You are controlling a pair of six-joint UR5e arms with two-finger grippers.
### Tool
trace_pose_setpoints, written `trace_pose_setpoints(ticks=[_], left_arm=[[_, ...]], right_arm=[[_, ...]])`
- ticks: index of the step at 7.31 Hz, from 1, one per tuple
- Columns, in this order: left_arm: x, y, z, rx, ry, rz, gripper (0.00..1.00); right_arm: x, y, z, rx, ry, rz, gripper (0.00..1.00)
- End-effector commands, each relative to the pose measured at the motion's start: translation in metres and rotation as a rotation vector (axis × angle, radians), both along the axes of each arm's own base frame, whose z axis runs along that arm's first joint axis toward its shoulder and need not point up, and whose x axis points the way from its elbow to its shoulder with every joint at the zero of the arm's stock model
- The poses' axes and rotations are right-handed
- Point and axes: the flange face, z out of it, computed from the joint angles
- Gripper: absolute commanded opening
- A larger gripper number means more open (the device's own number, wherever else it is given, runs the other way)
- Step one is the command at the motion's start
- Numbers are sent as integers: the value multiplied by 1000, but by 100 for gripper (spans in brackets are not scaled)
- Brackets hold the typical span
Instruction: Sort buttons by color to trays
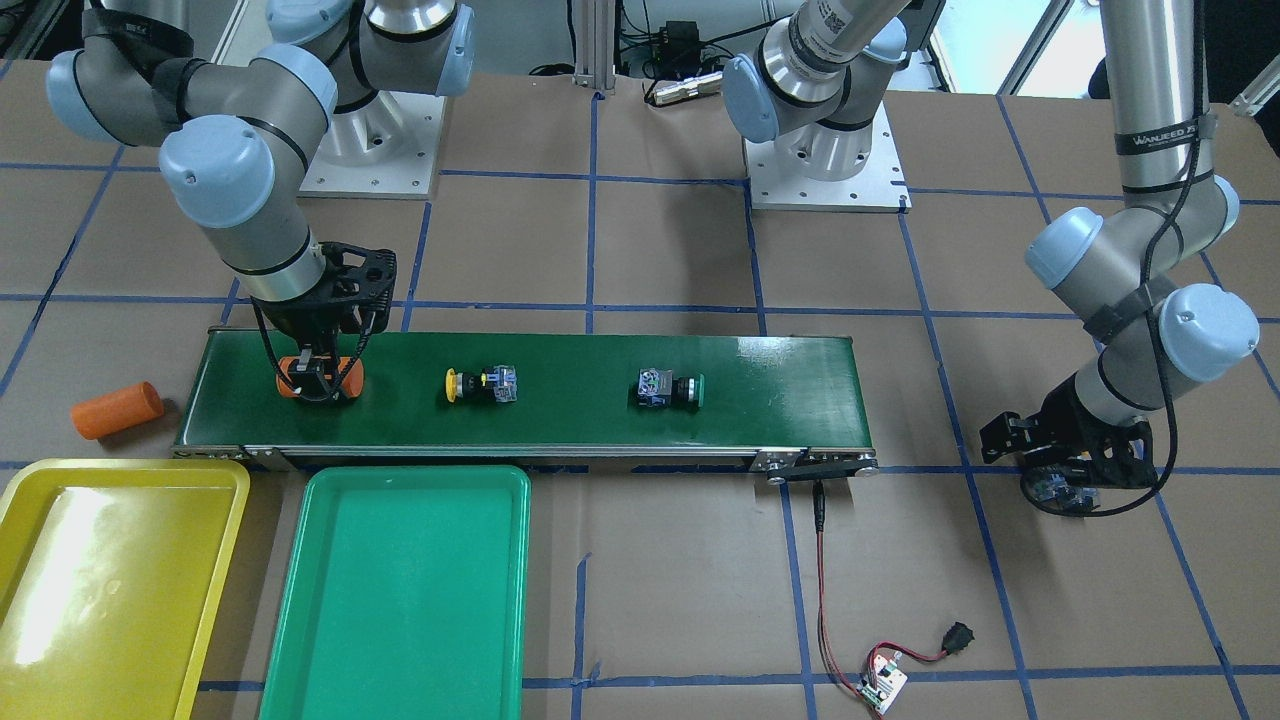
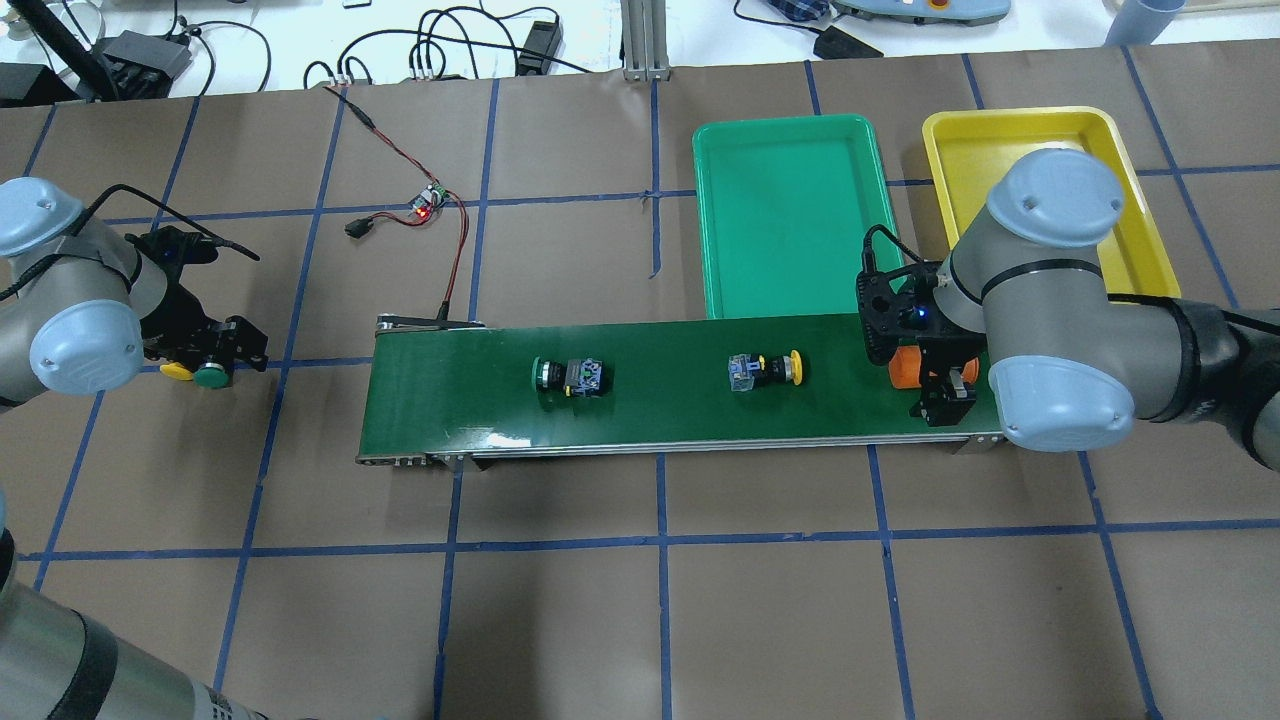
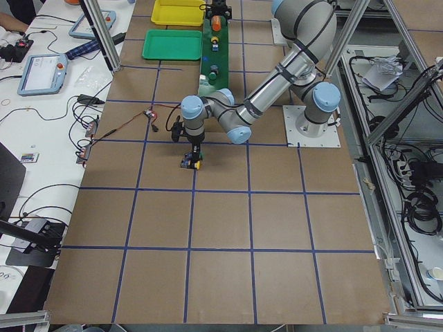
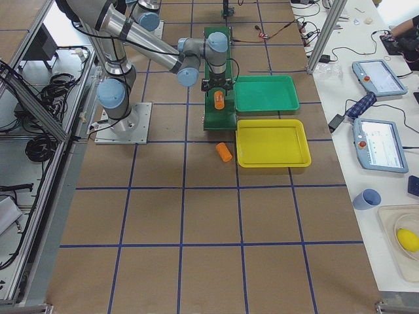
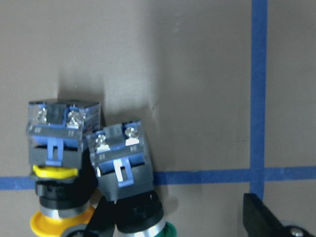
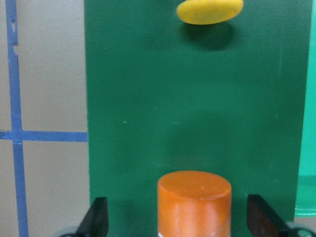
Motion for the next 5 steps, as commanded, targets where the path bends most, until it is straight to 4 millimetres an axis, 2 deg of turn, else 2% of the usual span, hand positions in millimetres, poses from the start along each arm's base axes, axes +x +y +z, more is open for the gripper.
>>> trace_pose_setpoints(ticks=[1,4,5], left_arm=[[5,-8,2,-11,-3,-27,89],[6,-9,-3,-6,2,-109,76],[6,-9,-8,0,6,-113,51]], right_arm=[[0,0,0,0,-1,-2,100],[0,-1,0,0,-1,0,100],[0,0,-1,3,-3,-2,100]])
